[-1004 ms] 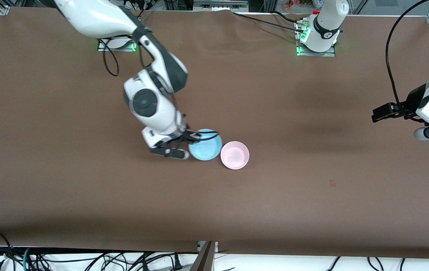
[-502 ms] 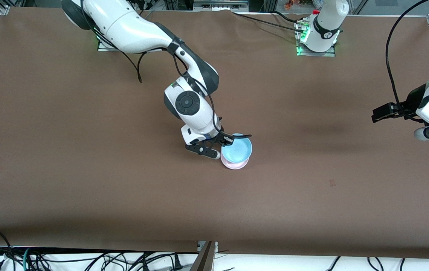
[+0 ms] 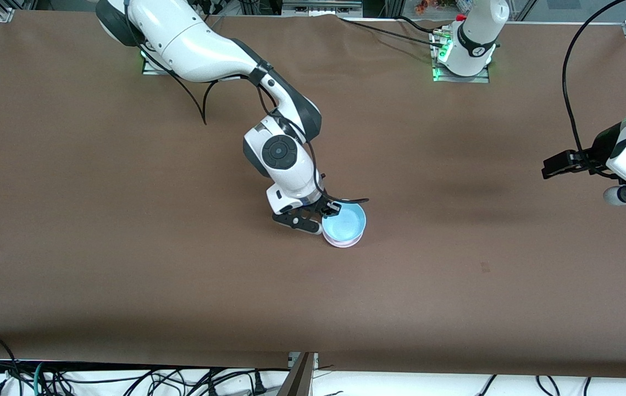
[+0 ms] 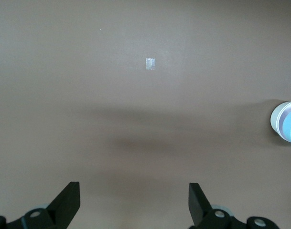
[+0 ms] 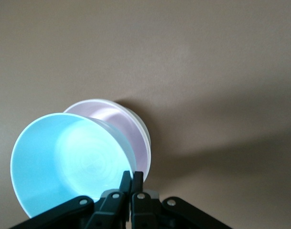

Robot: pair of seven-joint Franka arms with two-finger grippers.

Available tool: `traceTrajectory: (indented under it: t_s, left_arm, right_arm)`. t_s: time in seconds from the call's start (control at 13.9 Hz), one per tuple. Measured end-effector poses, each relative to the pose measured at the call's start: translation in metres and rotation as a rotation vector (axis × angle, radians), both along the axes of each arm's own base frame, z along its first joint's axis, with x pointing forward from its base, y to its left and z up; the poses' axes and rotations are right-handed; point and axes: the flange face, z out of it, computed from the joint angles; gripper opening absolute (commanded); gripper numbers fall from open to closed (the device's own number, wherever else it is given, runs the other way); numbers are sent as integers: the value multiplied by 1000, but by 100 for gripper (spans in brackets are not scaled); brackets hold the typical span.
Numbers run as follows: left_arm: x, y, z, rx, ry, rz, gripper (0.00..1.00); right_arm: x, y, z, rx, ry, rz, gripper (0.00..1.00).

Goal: Stack pink and blue bowls on white bowl
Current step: 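Lower the blue bowl into the pink bowl and open the right gripper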

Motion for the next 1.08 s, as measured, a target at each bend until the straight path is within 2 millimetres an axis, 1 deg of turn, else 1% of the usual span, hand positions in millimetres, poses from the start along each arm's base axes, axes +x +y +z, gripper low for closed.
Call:
traceTrajectory:
  t_s: [0.29, 0.72, 1.08]
  left_arm:
    - [0, 0, 0, 0, 0, -1, 100]
    - [0, 0, 0, 0, 0, -1, 100]
    - [0, -1, 0, 0, 0, -1, 100]
  right_arm:
    - [-6, 5, -11, -15, 2, 9, 0]
    - [9, -8, -7, -32, -26, -12, 0]
    - [10, -6, -4, -19, -41, -13, 0]
